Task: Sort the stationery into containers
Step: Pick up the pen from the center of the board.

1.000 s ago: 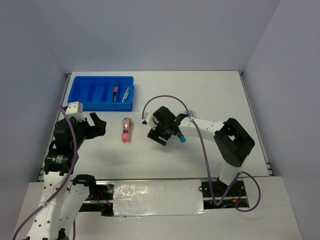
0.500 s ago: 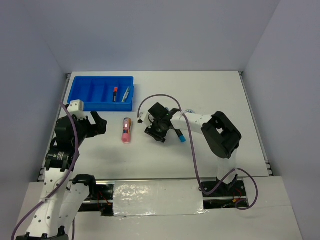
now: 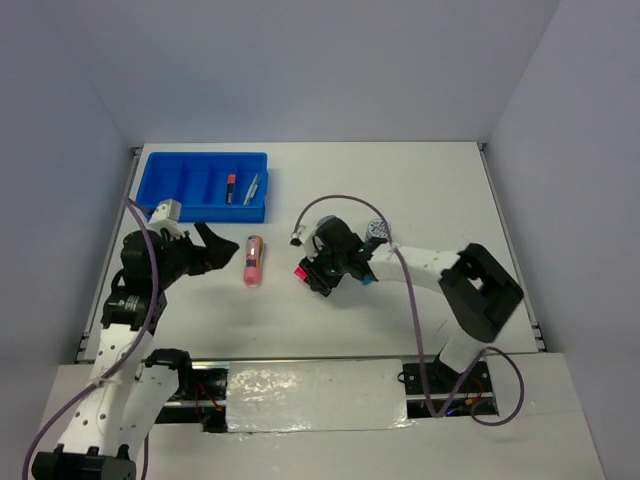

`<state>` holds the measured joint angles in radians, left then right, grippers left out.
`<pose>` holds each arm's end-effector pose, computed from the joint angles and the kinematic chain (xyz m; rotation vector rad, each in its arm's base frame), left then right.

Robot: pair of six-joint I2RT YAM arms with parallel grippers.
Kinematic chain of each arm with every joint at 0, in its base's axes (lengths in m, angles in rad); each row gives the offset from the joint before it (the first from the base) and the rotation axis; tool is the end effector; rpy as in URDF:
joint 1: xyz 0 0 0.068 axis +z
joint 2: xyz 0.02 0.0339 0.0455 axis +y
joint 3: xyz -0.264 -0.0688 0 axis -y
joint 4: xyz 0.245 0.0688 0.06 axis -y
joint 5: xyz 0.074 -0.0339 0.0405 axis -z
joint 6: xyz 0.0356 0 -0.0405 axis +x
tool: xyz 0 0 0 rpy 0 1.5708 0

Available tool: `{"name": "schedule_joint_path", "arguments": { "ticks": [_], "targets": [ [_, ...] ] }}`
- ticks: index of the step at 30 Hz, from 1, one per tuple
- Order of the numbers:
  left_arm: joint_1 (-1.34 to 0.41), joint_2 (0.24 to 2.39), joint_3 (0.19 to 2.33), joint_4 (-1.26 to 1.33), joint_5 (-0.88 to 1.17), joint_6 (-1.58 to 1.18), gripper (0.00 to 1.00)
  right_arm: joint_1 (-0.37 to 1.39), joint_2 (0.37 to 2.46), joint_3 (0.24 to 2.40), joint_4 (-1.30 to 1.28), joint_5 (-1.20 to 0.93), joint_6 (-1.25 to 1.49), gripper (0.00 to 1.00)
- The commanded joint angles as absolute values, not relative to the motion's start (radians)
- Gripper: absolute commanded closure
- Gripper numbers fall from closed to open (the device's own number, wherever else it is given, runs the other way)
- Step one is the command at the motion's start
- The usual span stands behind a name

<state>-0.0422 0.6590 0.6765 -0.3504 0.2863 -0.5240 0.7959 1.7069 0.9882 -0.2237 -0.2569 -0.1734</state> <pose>0.1568 -0.0167 0.3041 -0.2685 1.9252 -0.6524 0.2338 0.2517 0.1712 -1.2889 2.2170 0.5700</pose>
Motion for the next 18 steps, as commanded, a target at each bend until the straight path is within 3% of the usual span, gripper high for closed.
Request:
{"name": "schedule_joint_path", "arguments": {
  "ticks": [1,5,11,18],
  "targets": [
    [-0.049,0.687,0.544,-0.087,0.576,-0.776,0.01,0.815,1.484,0.872,0.073,-0.240,0.144,0.84],
    [-0.127,0.670,0.463,0.200,0.614,-0.968,0.01,0.871,1.395,0.819,0.163,-0.074,0.334,0.88],
    [-0.355,0.796,0.589,0.158,0.445,-0.923,0.01,0.983,1.313,0.868,0.117,0.037,0.410,0.88],
    [-0.459,0.900,0.641,0.150,0.338,-0.891,0.06,1.022,1.260,0.896,0.081,0.058,0.400,0.88]
  ]
}}
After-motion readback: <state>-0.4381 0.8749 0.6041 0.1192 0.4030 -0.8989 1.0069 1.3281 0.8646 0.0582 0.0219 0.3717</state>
